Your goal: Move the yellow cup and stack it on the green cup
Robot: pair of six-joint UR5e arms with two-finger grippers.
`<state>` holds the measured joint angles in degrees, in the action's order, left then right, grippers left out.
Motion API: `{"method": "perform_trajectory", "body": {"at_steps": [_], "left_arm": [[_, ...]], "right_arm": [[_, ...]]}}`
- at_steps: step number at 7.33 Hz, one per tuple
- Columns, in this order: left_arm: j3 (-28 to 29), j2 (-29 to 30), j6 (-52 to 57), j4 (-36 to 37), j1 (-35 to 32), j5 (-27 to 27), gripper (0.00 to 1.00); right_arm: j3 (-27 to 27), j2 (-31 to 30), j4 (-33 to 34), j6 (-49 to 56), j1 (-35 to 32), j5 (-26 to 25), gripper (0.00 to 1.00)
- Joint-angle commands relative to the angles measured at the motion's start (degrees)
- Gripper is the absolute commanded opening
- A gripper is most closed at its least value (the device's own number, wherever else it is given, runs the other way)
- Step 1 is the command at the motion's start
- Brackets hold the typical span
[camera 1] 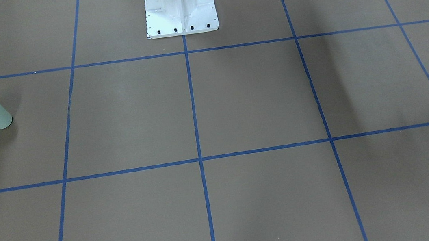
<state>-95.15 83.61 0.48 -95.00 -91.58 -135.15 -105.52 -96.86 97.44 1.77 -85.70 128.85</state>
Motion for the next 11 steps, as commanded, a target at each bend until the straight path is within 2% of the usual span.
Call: {"method": "perform_trajectory", "body": {"at_steps": [1, 11], "left_arm": [[0.7, 0.0, 0.2, 0.0, 0.0, 0.1, 1.0], [0.0, -0.2, 0.0, -2.0, -0.1, 0.1, 1.0]], "right_arm": [[0.0, -0.2, 0.0, -0.1, -0.1, 0.1, 1.0], [0.1, -0.3, 0.0, -0.2, -0.1, 0.3, 1.0]]}}
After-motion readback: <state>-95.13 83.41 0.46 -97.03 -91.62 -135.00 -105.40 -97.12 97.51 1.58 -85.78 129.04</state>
